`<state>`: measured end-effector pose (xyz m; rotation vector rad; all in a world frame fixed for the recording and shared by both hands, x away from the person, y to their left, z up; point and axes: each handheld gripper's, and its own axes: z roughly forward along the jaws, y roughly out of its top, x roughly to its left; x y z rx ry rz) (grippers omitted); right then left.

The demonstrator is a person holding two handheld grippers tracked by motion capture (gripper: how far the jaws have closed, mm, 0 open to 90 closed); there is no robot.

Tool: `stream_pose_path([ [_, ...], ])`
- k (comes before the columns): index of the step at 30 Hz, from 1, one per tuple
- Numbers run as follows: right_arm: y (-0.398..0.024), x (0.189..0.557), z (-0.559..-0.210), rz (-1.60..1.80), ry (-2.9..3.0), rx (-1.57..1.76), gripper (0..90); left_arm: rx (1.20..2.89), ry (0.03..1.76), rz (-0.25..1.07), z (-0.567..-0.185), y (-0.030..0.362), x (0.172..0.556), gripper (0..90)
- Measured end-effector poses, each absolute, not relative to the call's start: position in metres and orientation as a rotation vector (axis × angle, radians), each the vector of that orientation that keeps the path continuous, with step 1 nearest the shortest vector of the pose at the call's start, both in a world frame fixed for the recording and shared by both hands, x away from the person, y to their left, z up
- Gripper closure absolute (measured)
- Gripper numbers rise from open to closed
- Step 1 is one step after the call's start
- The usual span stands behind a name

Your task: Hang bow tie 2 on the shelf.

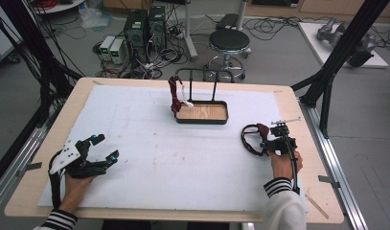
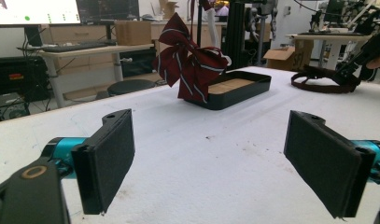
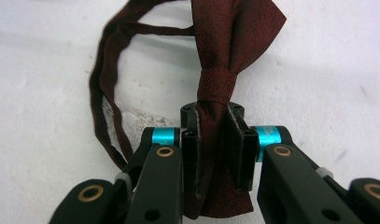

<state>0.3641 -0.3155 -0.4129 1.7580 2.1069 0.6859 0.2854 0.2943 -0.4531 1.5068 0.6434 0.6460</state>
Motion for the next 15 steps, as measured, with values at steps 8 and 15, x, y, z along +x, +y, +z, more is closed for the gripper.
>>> stream_pose_path([
  [8, -0.314, 0.361, -0.406, 0.819, 2.083, 1.703, 78.2, 1.505, 0.643, 0.644, -0.453, 0.294, 0.285, 16.7],
  [15, -0.308, 0.357, -0.398, 0.898, 2.054, 1.594, 78.2, 1.505, 0.644, 0.644, -0.453, 0.294, 0.286, 16.8],
])
